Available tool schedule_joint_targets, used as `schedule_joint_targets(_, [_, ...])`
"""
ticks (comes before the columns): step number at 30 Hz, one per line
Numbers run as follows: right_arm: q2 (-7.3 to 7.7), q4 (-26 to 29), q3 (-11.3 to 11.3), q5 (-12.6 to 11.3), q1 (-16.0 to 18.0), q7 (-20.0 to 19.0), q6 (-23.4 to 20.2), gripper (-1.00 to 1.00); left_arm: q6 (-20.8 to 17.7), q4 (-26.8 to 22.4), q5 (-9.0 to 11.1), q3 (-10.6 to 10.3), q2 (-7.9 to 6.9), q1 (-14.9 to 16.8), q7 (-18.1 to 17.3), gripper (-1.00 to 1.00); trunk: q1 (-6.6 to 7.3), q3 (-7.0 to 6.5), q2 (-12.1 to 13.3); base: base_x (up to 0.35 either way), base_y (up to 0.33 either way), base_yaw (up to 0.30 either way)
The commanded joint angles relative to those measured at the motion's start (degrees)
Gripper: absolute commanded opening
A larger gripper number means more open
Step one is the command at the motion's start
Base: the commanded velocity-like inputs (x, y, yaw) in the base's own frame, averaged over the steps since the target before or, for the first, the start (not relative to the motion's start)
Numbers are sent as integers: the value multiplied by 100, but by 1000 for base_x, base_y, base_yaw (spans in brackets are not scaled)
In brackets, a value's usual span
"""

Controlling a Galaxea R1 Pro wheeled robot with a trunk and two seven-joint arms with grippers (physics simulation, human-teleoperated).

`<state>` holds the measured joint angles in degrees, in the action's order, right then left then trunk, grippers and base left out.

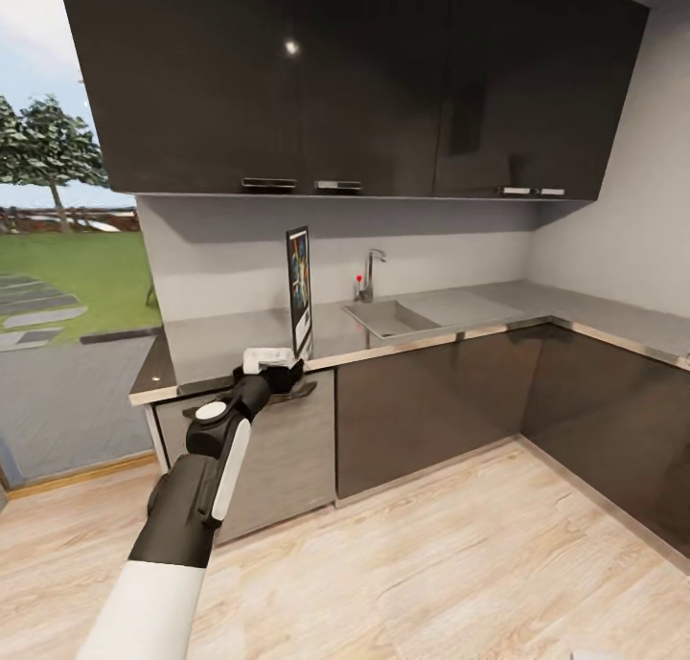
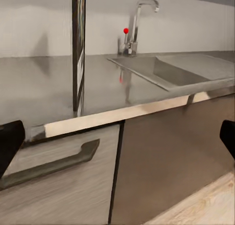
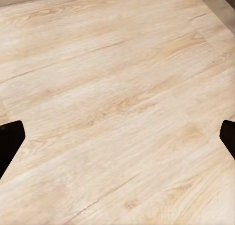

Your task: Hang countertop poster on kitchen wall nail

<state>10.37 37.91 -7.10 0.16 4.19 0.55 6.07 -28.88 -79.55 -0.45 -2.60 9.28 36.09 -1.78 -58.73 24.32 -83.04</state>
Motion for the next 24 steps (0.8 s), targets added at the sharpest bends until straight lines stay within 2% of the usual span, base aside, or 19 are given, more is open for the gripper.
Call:
schedule_joint_targets(1, [0,-3,-1,3,3,6,17,100,-27,246,-3,5,3,229,127,100,0,7,-4,0,0,-16])
schedule_joint_targets(2, [0,-3,-1,5,3,6,19,100,-26,353,-2,5,3,333,178,100,0,6,-4,0,0,-13])
schedule_joint_targets(3, [0,-3,7,10,3,-1,25,100,-18,771,-7,15,-20,749,383,100,0,6,-4,183,35,0])
schedule_joint_targets(24, [0,-11,7,10,3,-2,26,100,-21,794,1,20,-31,759,387,100,0,6,-4,312,13,0])
